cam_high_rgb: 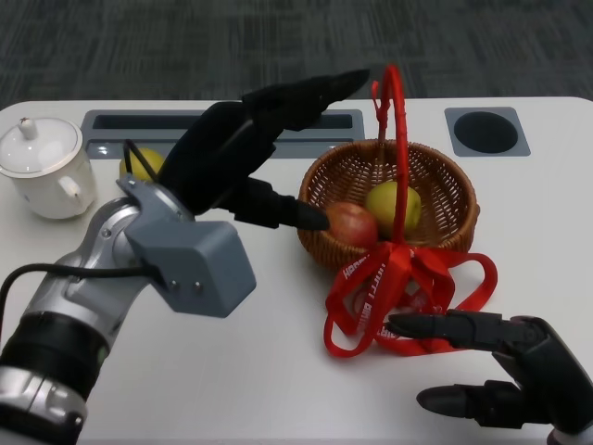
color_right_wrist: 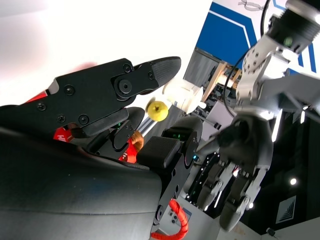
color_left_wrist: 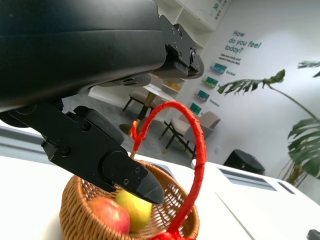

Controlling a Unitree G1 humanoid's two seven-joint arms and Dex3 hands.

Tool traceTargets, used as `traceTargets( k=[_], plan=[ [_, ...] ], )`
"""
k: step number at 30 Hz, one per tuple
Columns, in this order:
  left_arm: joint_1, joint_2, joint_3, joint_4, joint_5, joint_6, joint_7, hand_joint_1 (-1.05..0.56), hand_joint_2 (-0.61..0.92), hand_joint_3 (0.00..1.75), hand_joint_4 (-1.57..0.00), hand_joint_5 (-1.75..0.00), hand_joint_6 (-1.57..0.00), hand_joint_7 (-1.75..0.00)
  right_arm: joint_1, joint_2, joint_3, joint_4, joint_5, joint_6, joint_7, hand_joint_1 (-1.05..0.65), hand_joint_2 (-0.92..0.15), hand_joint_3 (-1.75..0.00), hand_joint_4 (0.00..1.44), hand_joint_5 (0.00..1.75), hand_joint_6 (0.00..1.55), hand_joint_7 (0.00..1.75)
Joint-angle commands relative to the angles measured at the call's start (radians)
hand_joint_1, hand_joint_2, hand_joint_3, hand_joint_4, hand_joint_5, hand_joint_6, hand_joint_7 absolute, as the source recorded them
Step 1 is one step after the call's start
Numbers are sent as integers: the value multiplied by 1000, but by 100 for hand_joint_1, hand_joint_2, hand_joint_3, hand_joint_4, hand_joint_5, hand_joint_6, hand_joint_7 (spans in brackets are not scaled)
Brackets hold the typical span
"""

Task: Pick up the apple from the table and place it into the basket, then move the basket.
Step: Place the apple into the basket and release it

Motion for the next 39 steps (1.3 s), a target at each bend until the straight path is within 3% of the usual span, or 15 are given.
traceTargets(
  k=[1, 9, 26, 35, 39],
  plan=[
    [85, 48, 34, -118, -58, 13, -52, -52, 70, 0, -34, -4, -32, -3, 0, -43, -24, -30, 26, -9, -3, -48, -84, 0, 81, 0, 75, 0],
    [287, 110, 99, -298, -147, 5, -106, -51, 70, 0, -43, -5, -40, -3, 52, -133, -49, -122, 51, -17, 3, -49, -86, 0, 73, 0, 70, 0],
    [459, 147, 219, -291, -261, -89, -135, -51, 72, 0, -57, -3, -54, -2, -9, -240, -120, -97, -60, -104, -69, -49, -87, 0, 62, 0, 58, 0],
    [518, 156, 249, -324, -314, -103, -172, -47, 69, 0, -65, -5, -61, -4, -130, -278, -225, -34, -265, -121, -204, -57, -91, -1, 55, 0, 50, 0],
    [527, 153, 252, -321, -337, -123, -187, -45, 67, 0, -73, -7, -68, -5, -171, -307, -229, -39, -323, -130, -249, -58, -92, -1, 53, 0, 46, 0]
  ],
)
